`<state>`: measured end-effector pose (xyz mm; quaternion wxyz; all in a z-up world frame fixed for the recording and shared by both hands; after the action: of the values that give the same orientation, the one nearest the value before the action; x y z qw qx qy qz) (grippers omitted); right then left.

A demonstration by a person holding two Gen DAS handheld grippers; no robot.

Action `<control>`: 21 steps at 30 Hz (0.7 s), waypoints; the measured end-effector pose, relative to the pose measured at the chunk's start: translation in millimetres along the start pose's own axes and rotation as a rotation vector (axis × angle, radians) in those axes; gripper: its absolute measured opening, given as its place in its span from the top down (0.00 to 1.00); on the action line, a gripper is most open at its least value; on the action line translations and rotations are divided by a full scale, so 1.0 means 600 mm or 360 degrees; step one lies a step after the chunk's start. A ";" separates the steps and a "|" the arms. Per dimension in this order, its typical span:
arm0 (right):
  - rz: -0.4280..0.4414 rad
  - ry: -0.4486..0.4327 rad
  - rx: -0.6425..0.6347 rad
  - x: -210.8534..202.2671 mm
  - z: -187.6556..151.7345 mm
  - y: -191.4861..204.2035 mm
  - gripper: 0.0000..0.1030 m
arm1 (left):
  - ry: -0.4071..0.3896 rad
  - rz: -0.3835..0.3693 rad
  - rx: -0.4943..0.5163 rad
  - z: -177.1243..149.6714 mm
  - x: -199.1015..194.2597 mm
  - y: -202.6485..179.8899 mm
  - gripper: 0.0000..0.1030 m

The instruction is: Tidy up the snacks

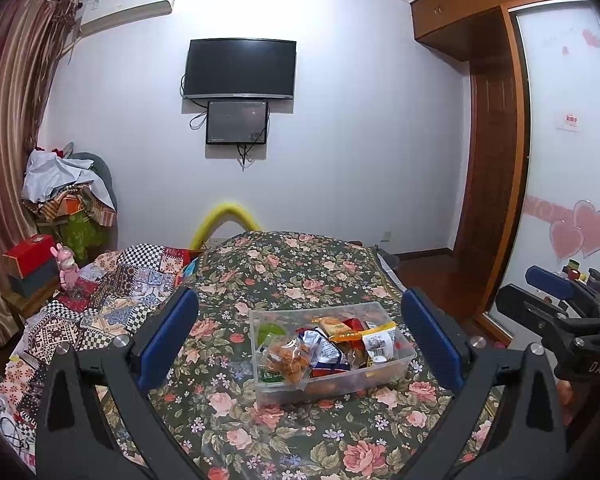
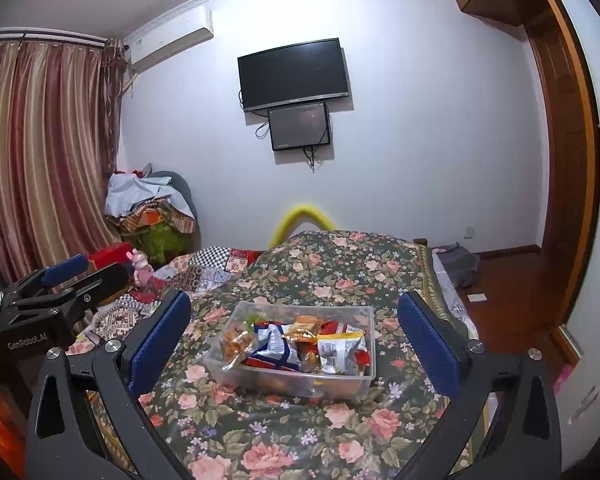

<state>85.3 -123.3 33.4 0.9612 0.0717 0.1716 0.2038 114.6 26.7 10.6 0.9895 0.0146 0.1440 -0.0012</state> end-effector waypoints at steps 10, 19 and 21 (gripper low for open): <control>-0.0007 -0.0004 -0.0004 -0.001 0.001 -0.001 0.00 | 0.0001 -0.0007 0.0001 0.001 0.000 -0.001 0.00; -0.0032 0.0000 -0.0011 -0.001 0.002 -0.003 0.00 | 0.0004 -0.0006 0.0006 0.000 0.000 -0.003 0.00; -0.0039 0.0000 -0.0015 0.000 -0.001 -0.004 0.00 | 0.0006 -0.0004 0.0010 -0.001 0.000 -0.004 0.00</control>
<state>85.9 -125.5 32.6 0.9639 0.0651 0.1717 0.1928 114.5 24.5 10.2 0.9891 0.0176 0.1459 -0.0029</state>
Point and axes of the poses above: each gripper's, at about its wrist camera, not at the fingertips, and x roughly the way its jaws point, y to its left, z to its top, the point moved 5 cm from there along x, roughly the way its jaws point, and after that the axes turned 5 degrees about x, right-handed, at the moved point
